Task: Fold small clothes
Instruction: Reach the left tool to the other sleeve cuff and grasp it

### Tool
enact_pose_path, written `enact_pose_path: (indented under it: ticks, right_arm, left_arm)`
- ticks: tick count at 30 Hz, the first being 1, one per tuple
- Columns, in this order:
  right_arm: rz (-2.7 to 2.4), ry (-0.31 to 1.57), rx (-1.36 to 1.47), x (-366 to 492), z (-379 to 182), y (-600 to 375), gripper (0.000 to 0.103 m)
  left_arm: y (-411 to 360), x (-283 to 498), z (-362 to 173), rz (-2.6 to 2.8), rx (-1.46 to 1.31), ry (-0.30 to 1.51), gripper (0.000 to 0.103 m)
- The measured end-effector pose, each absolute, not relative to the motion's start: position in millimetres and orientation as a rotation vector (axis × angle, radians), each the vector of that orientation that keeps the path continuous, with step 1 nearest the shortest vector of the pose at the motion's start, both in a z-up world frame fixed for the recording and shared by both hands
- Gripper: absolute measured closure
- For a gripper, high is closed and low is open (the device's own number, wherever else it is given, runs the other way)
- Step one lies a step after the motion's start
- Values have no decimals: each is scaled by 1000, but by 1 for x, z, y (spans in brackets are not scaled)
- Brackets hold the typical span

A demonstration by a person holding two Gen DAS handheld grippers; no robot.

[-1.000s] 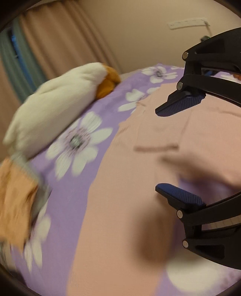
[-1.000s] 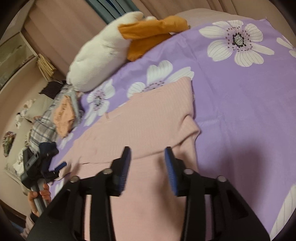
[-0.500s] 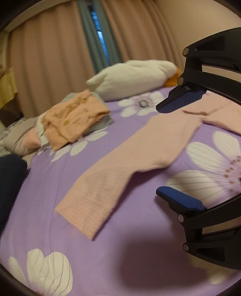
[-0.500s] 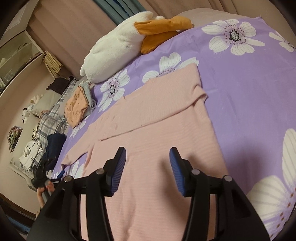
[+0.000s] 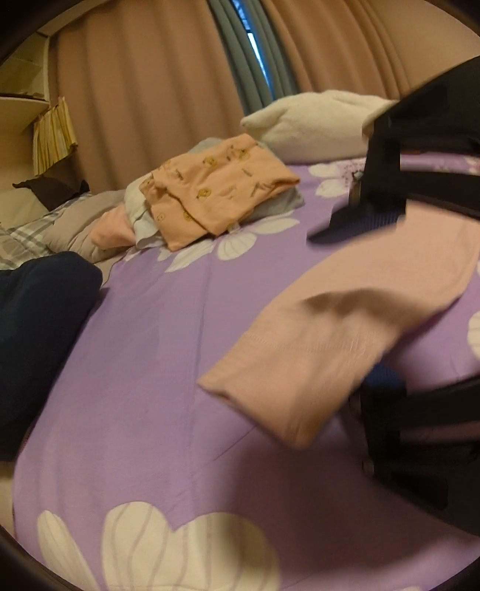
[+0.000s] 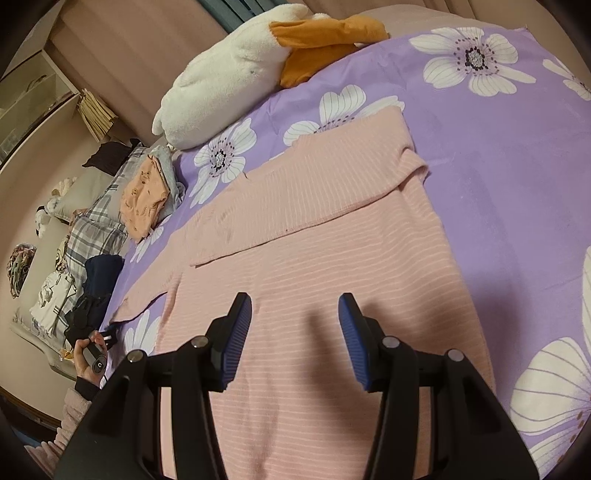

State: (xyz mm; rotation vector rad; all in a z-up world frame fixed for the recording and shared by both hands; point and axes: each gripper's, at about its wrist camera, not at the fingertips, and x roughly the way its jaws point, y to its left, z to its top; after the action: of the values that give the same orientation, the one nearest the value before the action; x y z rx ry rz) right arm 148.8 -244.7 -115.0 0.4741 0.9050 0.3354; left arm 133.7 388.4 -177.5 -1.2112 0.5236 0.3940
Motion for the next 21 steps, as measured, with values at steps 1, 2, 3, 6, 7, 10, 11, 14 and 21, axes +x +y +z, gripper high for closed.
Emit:
enact_pose_path:
  ticks: [1,2,3,6,7,10,11,14,21]
  right_arm:
    - [337,906,471,149,-116,-244,54]
    - [337,907,468,148,-116,-242,54]
    - [336,908,465,149,-117,-242,54]
    - [339,909,470,148,-119,-244,54]
    - [339,909,477,147,-119,-245,54]
    - [341,904,495,143,-121,-248,54]
    - [343,902,497,141,-121,-248,54]
    - [349,887,496,136,-119,-251,54]
    - [349,848,511,123,-115,-271,54]
  left_arm:
    - [389,133,-177,402,-1193,541,87]
    - [390,133,-176,408,-1169,561,93]
    - [389,132,-173,411,-1150,564,95]
    - [383,134,-155,413,-1069,564,98]
    - [379,138,-145,405,-1037,565,98]
    - [357,152,-112,372,-913,570,98]
    - [349,157,-102,349,-881,567,98]
    - [310,176,-66,273,-765,571,98]
    - [202,226,-14,87,-611,601,98]
